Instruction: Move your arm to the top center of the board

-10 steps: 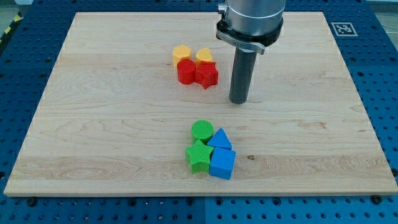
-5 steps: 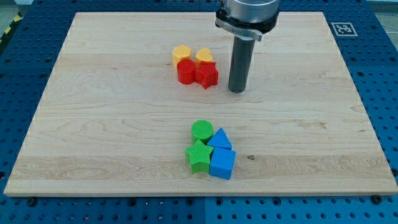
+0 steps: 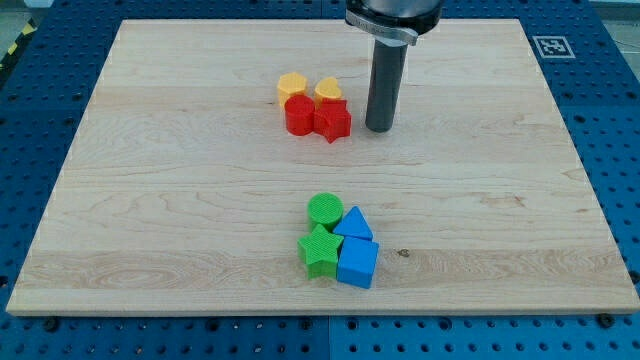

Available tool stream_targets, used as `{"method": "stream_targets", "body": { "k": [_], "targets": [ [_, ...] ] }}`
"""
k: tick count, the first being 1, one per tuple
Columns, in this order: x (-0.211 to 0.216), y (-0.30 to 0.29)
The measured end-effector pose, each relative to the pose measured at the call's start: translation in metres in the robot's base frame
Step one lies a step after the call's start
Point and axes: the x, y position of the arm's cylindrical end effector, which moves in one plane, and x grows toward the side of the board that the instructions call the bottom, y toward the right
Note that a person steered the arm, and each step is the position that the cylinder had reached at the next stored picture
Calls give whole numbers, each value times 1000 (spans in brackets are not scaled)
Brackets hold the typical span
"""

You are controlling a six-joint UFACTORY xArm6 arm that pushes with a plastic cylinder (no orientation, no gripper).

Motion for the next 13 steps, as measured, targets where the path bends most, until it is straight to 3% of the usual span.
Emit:
{"method": "stream_targets", "body": {
  "k": [13],
  "targets": [
    [-61,0]
  ]
}}
